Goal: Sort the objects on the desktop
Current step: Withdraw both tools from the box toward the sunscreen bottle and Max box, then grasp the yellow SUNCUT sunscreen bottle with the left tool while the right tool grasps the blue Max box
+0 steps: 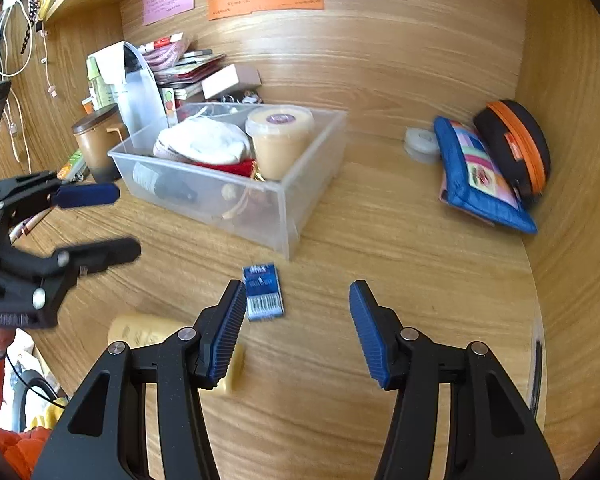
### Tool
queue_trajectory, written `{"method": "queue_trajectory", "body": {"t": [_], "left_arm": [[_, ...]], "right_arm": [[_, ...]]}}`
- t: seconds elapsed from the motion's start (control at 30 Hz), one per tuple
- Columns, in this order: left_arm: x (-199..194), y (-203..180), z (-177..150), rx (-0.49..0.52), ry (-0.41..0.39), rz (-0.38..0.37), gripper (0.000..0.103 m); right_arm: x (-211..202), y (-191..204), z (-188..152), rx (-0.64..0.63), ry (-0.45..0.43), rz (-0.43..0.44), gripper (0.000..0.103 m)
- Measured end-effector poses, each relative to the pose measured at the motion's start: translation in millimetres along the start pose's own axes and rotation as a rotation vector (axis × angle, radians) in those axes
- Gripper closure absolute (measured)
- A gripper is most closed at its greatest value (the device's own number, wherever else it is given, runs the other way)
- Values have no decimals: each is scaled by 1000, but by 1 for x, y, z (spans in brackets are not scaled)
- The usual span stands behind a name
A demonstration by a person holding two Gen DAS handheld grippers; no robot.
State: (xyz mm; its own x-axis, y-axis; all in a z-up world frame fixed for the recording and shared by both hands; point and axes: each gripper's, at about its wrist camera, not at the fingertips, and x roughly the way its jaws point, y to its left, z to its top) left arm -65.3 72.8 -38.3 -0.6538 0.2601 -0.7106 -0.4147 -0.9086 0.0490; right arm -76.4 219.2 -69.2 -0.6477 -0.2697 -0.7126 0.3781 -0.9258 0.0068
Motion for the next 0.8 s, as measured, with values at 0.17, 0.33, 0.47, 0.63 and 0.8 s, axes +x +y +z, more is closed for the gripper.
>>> {"method": "queue_trajectory", "body": {"t": [0.17,0.33,0.47,0.63,0.8], "left_arm": [[6,-20,-11,18,27,-43,37],[13,-35,-22,31,59,-86,37],[26,-44,-29,47,98,-83,37],[37,-37,-29,19,113,-84,35],[47,-19,-28,-25,134,-72,50]], "right_arm": [[-4,-5,-12,21,5,-6,53],[-5,-7,-22,31,17,-8,53],[-5,-11,-27,35,23,-7,53],[-6,-10,-28,34,21,3,53],[3,-6,-26,17,33,19,53]]}}
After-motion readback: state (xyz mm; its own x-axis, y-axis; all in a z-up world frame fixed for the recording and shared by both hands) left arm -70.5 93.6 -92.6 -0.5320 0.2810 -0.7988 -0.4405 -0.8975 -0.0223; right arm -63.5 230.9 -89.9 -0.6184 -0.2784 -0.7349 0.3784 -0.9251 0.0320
